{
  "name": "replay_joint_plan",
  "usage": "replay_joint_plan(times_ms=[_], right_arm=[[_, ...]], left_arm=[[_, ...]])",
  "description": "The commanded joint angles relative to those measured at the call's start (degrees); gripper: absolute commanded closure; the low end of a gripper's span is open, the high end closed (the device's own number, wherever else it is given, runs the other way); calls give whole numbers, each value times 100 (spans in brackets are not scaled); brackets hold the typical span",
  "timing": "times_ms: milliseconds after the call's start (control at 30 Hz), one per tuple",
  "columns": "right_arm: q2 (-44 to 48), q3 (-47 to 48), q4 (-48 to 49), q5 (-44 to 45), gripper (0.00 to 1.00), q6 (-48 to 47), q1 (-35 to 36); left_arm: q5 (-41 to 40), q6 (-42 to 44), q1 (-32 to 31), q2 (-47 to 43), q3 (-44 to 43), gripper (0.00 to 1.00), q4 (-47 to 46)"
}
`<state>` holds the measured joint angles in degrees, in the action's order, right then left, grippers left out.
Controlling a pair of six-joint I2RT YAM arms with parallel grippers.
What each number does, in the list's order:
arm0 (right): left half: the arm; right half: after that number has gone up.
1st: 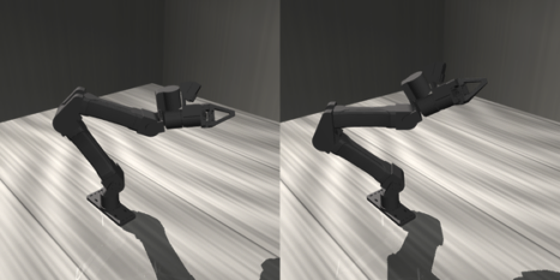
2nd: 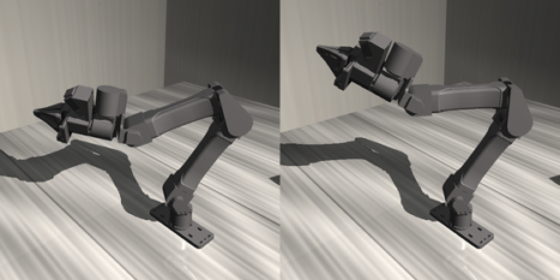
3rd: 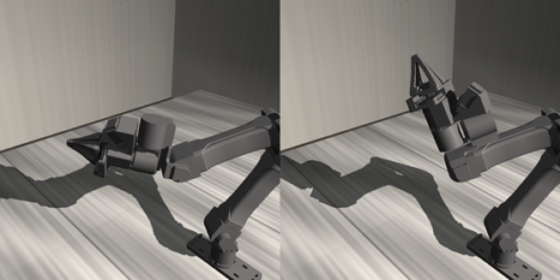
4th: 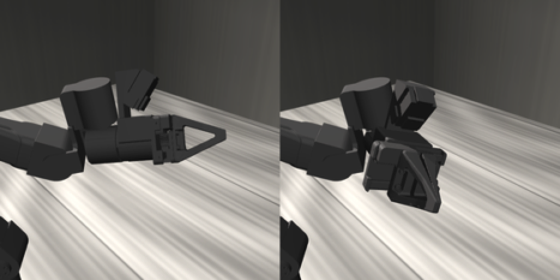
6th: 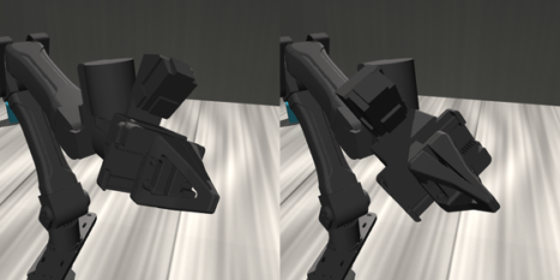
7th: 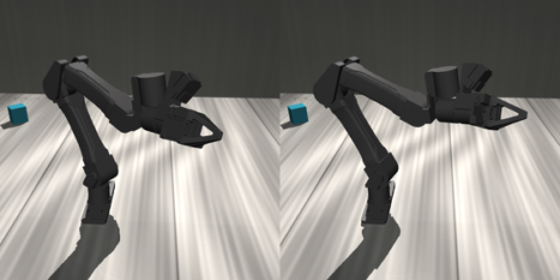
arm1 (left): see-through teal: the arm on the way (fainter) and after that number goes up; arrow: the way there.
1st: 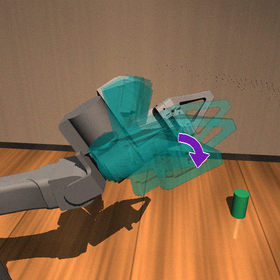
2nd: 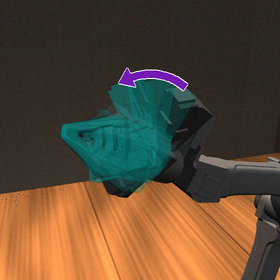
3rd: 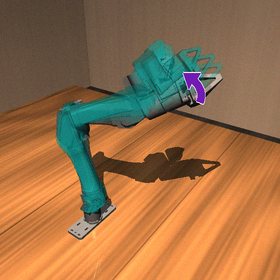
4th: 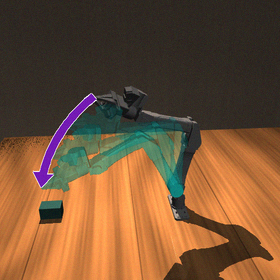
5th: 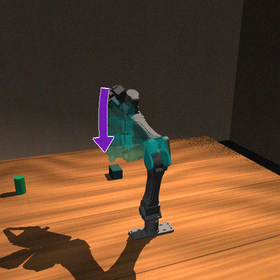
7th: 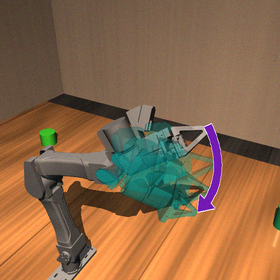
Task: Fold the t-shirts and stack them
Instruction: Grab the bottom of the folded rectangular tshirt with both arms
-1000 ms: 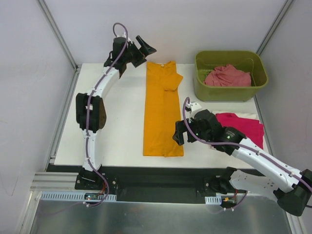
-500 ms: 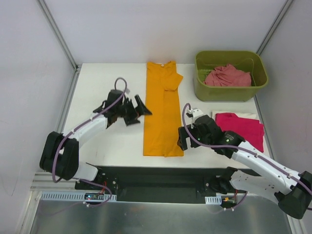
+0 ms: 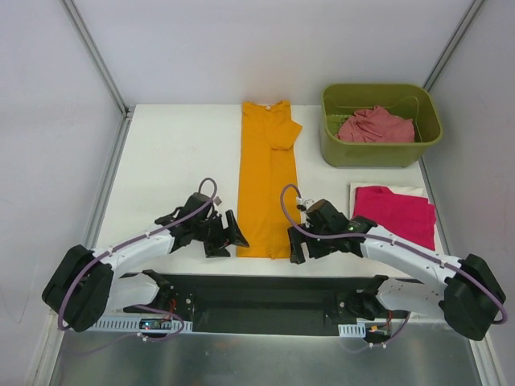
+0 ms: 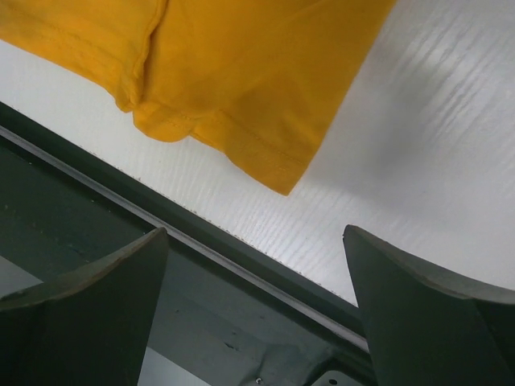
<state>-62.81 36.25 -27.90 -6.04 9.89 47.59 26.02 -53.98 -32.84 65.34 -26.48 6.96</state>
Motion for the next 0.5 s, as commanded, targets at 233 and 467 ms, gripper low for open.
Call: replay_joint_plan(times_ms=[233,467], right_arm=[[-751,-188,662,-345,38,374,-48],[-1145,-180,918,-204,55,154,-242]], left_arm=[[-729,-60,-530,1296,-375,67,121],[-923,-8,-574,1561,-560,100,165]])
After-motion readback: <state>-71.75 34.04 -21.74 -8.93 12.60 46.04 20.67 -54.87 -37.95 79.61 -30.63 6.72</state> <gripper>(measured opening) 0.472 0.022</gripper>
